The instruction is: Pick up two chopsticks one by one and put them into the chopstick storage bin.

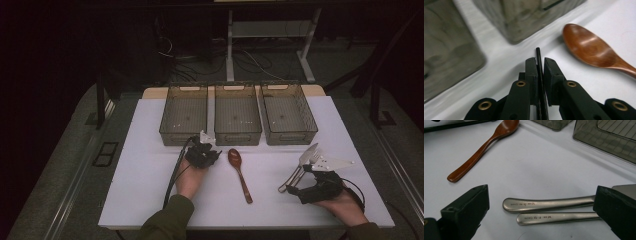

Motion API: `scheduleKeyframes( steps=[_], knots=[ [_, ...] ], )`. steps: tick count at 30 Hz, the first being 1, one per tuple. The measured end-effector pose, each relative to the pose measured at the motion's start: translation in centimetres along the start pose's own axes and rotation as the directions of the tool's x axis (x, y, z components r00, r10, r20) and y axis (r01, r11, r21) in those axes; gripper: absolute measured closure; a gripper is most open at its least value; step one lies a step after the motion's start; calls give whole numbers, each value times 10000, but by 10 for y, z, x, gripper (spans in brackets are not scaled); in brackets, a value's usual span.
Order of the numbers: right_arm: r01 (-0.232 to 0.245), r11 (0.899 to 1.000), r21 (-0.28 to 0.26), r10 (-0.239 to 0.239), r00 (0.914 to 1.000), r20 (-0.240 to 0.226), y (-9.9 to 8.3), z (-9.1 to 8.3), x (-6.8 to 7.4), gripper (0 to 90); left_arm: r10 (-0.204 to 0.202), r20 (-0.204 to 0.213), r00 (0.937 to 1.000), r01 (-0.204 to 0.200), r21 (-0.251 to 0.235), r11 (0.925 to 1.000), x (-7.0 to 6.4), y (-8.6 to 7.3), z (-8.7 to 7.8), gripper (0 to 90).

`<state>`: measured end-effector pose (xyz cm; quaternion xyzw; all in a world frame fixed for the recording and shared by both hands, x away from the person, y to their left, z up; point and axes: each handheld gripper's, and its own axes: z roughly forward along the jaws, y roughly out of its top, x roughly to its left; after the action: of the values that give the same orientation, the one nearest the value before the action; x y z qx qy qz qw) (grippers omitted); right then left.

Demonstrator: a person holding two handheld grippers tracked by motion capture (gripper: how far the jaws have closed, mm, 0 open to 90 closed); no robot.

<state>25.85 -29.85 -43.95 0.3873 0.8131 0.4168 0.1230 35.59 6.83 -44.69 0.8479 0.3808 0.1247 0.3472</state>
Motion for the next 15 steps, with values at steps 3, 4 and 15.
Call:
scheduleKeyframes(
  steps=[3, 4, 15],
  knots=[
    [12, 10000, 12, -12, 10000, -1, 0, 0, 0, 0, 100, 159, 9998, -99, -96, 9999, -4, 0, 2, 809],
    [15, 10000, 26, -15, 10000, -13, 0, 0, 0, 0, 158, 147, 9998, -156, -92, 9998, -4, 0, 2, 808],
    [38, 10000, -50, -38, 10000, -74, 0, -1, -1, 0, 426, 532, 9977, -389, -702, 9968, -10, 2, -12, 596]
  ],
)
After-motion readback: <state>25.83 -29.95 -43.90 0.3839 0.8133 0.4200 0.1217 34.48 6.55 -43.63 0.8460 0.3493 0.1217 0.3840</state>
